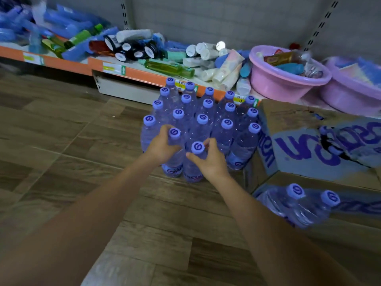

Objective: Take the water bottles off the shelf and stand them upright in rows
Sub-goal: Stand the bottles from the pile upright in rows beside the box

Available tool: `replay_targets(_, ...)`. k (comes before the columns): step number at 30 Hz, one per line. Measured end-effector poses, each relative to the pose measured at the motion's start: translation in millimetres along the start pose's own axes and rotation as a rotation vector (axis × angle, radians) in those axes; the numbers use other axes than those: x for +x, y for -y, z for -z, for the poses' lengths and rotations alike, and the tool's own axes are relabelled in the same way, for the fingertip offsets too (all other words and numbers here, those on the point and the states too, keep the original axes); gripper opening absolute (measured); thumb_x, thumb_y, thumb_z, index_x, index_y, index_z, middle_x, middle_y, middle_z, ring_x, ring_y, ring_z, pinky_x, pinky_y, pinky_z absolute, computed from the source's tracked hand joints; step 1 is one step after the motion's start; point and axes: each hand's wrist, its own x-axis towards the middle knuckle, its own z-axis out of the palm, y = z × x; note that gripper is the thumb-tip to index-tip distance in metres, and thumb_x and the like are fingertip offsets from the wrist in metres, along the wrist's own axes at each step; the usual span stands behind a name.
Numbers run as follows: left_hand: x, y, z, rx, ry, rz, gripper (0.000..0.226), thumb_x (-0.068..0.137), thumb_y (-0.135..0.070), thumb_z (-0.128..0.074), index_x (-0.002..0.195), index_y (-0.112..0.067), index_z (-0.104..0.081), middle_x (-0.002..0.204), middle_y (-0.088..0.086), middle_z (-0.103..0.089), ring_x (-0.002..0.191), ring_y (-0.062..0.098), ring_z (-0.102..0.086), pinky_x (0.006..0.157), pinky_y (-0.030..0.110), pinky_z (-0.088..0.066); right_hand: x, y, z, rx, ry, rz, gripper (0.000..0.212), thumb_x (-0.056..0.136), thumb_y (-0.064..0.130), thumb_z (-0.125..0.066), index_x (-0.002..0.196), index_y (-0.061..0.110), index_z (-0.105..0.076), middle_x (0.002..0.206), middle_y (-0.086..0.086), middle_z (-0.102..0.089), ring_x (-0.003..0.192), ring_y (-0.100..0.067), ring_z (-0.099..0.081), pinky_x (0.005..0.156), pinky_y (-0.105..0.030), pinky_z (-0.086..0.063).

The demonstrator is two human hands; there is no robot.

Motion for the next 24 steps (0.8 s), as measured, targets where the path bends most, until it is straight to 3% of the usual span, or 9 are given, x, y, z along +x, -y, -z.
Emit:
replay_targets(3, -1.7, 2.6, 3.5, 0.042, -0.008, -0.019, 0.044, 0.082, -0.014, -0.066, 0.121, -0.005, -0.048, 0.116, 0.009, -0.058, 0.117, 0.028, -0.052, 0.094, 0.031, -0.038, -21.1, -11.0, 10.5, -0.3, 0.106, 0.196, 0.044, 0.083, 0.039, -0.064, 0.116, 0.017, -0.044, 0.117, -0.007, -0.058, 0.107, -0.029, -0.056, 0.083, -0.037, -0.045)
replay_targets(7, -25.0, -3.9, 7.8, 0.386, 0.01, -0.204, 0.036, 0.081, -0.025, -0.068, 0.108, -0.004, -0.058, 0.112, 0.013, -0.061, 0.105, 0.03, -0.057, 0.083, 0.037, -0.043, -53.4, -29.1, 43.9, -0.383, 0.255, 0.292, 0.048, 0.085, 0.04, -0.062, 0.126, 0.021, -0.045, 0.125, -0.005, -0.059, 0.114, -0.026, -0.055, 0.091, -0.041, -0.047)
replay_targets(12, -72.3, -43.1, -4.4, 0.725, 0.315, -0.316, 0.039, 0.082, -0.031, -0.064, 0.115, -0.013, -0.053, 0.118, 0.004, -0.056, 0.109, 0.027, -0.055, 0.087, 0.038, -0.046, -107.8, -52.9, 123.2, -0.447, 0.364, 0.318, 0.041, 0.081, 0.05, -0.059, 0.101, 0.015, -0.052, 0.095, -0.001, -0.063, 0.087, -0.017, -0.06, 0.079, -0.036, -0.048)
replay_targets(15, -96.2, -84.4, -28.8, 0.866, 0.487, -0.394, 0.036, 0.079, -0.042, -0.064, 0.099, -0.012, -0.058, 0.101, 0.001, -0.06, 0.096, 0.021, -0.057, 0.079, 0.034, -0.048, -155.0, -76.8, 180.0, -0.664, 0.435, 0.285, 0.052, 0.078, 0.064, -0.047, 0.101, 0.018, -0.051, 0.099, 0.002, -0.062, 0.09, -0.015, -0.057, 0.078, -0.028, -0.043)
replay_targets(17, -114.9, -119.0, -53.3, 0.861, 0.618, -0.476, 0.031, 0.078, -0.044, -0.064, 0.082, -0.014, -0.057, 0.082, -0.001, -0.06, 0.077, 0.014, -0.056, 0.064, 0.022, -0.047, -181.8, -94.2, 220.3, -0.745, 0.458, 0.178, 0.051, 0.08, 0.066, -0.045, 0.104, 0.022, -0.049, 0.099, 0.004, -0.062, 0.088, -0.015, -0.058, 0.08, -0.03, -0.046)
replay_targets(18, -125.8, -137.6, -67.8, 0.854, 0.686, -0.509, 0.027, 0.079, -0.042, -0.064, 0.073, -0.018, -0.054, 0.072, -0.005, -0.056, 0.067, 0.009, -0.052, 0.056, 0.014, -0.041, -192.2, -102.2, 238.5, -0.779, 0.461, 0.122, 0.052, 0.079, 0.068, -0.041, 0.107, 0.024, -0.048, 0.099, 0.004, -0.063, 0.088, -0.015, -0.059, 0.081, -0.032, -0.048)
replay_targets(20, -140.9, -169.7, -100.8, 0.802, 0.778, -0.582, 0.026, 0.079, -0.039, -0.065, 0.069, -0.022, -0.049, 0.068, -0.006, -0.052, 0.063, 0.007, -0.049, 0.054, 0.014, -0.039, -205.1, -117.6, 271.7, -0.854, 0.411, 0.047, 0.059, 0.077, 0.072, -0.036, 0.11, 0.026, -0.048, 0.097, 0.007, -0.062, 0.091, -0.016, -0.06, 0.08, -0.031, -0.047)
replay_targets(22, -146.7, -195.1, -137.5, 0.722, 0.794, -0.648, 0.029, 0.077, -0.041, -0.067, 0.079, -0.015, -0.054, 0.077, 0.001, -0.056, 0.071, 0.015, -0.051, 0.064, 0.031, -0.045, -211.4, -131.5, 303.3, -0.868, 0.304, -0.008, 0.053, 0.082, 0.065, -0.041, 0.113, 0.023, -0.047, 0.098, 0.004, -0.062, 0.093, -0.019, -0.06, 0.077, -0.031, -0.045)
replay_targets(24, -145.7, -216.5, -171.8, 0.7, 0.762, -0.703, 0.033, 0.077, -0.042, -0.066, 0.081, -0.013, -0.052, 0.078, 0.002, -0.053, 0.072, 0.016, -0.047, 0.065, 0.033, -0.039, -211.3, -149.4, 330.7, -0.781, 0.151, -0.042, 0.047, 0.084, 0.058, -0.047, 0.112, 0.019, -0.046, 0.1, -0.003, -0.065, 0.09, -0.022, -0.061, 0.077, -0.034, -0.047)
